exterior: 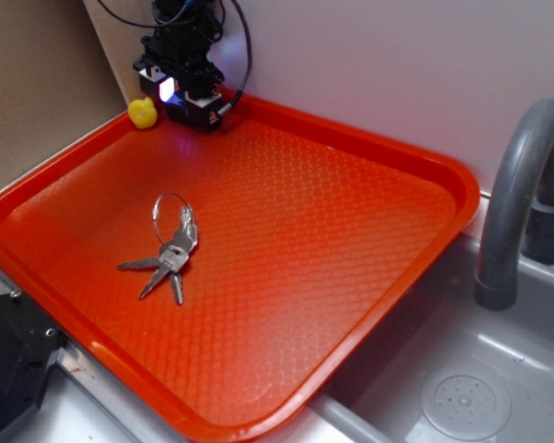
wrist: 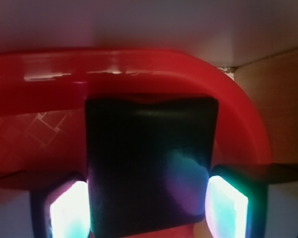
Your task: Grab the black box.
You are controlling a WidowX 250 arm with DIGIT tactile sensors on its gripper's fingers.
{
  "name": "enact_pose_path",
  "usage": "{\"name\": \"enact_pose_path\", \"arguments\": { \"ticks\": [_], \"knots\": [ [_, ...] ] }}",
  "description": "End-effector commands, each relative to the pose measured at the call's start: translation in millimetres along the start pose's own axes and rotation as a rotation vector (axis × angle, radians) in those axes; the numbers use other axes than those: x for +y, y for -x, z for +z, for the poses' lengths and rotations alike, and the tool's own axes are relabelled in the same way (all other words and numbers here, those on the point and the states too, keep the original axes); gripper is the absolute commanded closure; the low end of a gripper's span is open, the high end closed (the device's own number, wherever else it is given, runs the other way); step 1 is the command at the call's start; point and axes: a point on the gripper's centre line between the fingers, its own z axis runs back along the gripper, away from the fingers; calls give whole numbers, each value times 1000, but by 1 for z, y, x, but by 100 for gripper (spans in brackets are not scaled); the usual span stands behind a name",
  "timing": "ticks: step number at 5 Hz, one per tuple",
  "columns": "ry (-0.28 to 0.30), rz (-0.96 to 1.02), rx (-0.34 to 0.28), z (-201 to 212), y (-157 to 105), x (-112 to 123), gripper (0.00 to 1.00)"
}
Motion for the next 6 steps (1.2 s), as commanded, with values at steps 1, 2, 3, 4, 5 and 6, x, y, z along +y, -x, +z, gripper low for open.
{"name": "enact_pose_path", "arguments": {
  "ticks": [1,2,3,4,5,6],
  "knots": [
    [304,-1,-93,37,26,6,100],
    [386,-66,-138,61,49,-19,100],
    [381,-158,-209,97,74,-47,100],
    [359,-182,-253,127,86,-53,100],
    [292,-182,-272,172,98,-44,100],
    [324,-180,-283,217,122,-40,100]
  ]
}}
